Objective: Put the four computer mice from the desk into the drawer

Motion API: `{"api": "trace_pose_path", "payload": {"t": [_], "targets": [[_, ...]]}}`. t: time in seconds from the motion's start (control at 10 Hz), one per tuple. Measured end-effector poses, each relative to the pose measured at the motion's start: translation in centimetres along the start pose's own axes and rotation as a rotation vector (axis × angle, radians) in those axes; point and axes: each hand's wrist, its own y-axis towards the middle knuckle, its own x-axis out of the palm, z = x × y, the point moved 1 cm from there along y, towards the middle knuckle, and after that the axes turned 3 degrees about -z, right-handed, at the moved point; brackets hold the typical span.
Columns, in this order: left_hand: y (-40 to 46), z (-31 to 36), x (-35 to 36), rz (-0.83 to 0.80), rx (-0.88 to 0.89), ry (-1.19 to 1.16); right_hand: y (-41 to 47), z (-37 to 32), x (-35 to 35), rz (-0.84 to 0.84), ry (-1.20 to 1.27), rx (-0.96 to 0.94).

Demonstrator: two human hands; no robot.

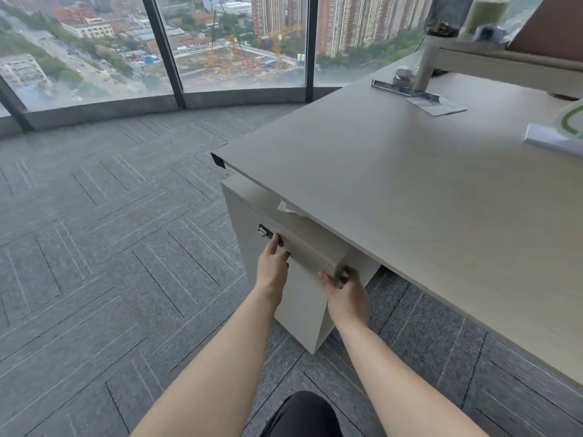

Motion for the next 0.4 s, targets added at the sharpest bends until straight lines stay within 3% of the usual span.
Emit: {"api": "trace_pose_path", "payload": {"t": [0.2, 0.4], "targets": [[0.6, -0.5, -0.1, -0.048, -0.005, 0.148, 0.5, -0.1, -0.6, -0.054, -0.029, 0.018], [-3.2, -0.1, -1.1, 0.032, 0.076, 0.325, -1.7, 0.2, -1.6, -0.279, -0.248, 0.106]]}}
